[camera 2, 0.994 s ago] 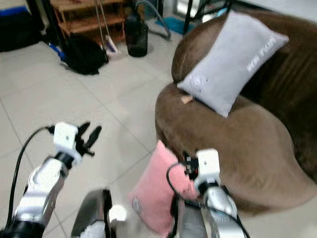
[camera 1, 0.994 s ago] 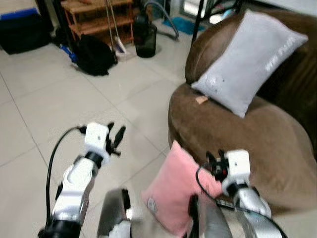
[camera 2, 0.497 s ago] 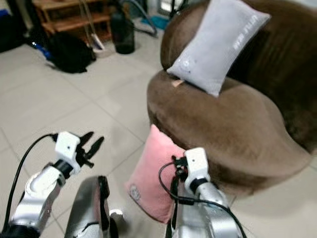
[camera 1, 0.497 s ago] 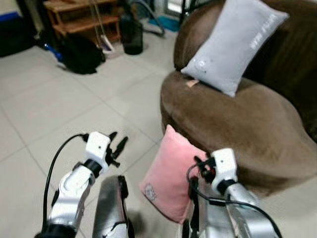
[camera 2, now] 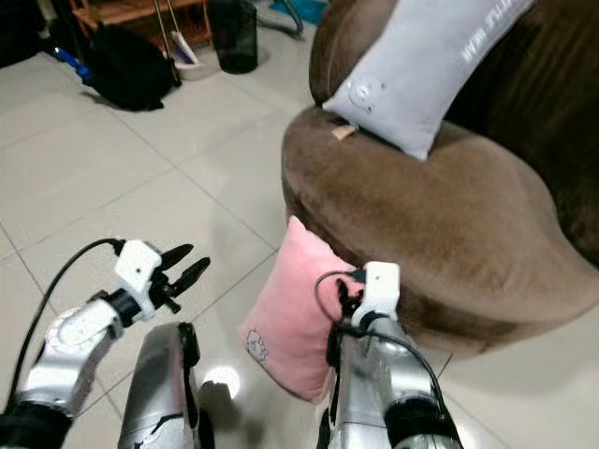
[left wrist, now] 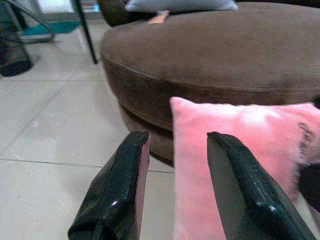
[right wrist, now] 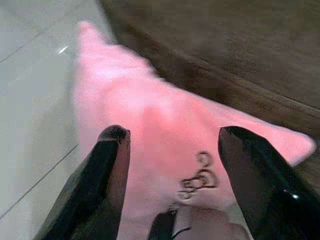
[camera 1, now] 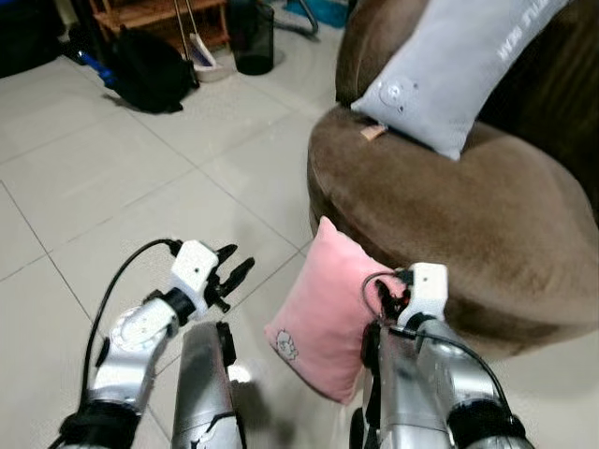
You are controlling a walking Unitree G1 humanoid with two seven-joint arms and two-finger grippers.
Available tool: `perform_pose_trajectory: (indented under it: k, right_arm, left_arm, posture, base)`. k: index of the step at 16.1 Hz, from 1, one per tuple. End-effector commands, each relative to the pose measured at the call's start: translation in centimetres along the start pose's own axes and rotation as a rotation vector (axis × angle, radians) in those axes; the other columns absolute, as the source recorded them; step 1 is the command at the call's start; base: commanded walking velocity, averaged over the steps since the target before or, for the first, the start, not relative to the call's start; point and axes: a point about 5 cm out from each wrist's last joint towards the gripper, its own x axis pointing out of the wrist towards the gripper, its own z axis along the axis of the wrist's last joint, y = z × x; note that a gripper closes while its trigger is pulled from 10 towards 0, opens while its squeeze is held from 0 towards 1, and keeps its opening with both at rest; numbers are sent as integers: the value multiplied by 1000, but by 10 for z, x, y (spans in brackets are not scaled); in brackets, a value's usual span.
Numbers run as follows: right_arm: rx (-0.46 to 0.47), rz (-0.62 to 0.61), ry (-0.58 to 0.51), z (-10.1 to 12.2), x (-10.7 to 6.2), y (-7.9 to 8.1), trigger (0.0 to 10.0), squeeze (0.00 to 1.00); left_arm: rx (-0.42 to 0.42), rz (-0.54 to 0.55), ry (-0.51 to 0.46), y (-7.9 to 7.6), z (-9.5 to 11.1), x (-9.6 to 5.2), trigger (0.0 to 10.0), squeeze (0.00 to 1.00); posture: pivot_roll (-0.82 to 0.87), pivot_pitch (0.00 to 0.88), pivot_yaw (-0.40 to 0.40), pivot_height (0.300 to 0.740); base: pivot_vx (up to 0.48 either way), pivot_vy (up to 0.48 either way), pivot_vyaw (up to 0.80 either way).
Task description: Move the pillow to the sofa from floor
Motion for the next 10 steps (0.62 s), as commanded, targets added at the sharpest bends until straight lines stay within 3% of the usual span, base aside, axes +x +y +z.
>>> perform_pose_trajectory:
  k: [1,3,4,5,6,7,10]
  right_arm:
    - [59,-42,-17,0,1,-5,10000,1000]
    - [129,-90,-46,5,2,-10,10000,1000]
    - [172,-132,-62,11,5,-17,10000,1000]
    - [263,-177,-82,16,10,-23,10000,1000]
    - [297,-179,-95,19,11,-24,10000,1000]
    - [408,-172,-136,25,13,-24,10000,1000]
    - [537,-109,-197,35,17,-18,10000,1000]
  left_arm:
    - [-3,-32,-10,2,6,-5,10000,0]
    - [-2,-61,-32,5,17,-11,10000,0]
    - [-58,-94,-61,8,29,-9,10000,0]
    - [-58,-159,-74,4,42,-3,10000,0]
    - [-54,-168,-78,2,45,-2,10000,0]
    - [-85,-176,-94,1,53,-1,10000,0]
    - [-93,-207,-81,-1,61,-4,10000,0]
  posture:
    - [115,190,16,501]
    - [130,216,64,501]
    - [132,231,72,501]
    - [152,264,95,501]
    - [155,264,103,501]
    - [161,265,111,501]
    - [170,274,121,501]
  base:
    - [0,0,0]
    - [0,0,0]
    - [0,0,0]
    - [0,0,0]
    - [0,0,0]
    - [0,0,0]
    - [0,0,0]
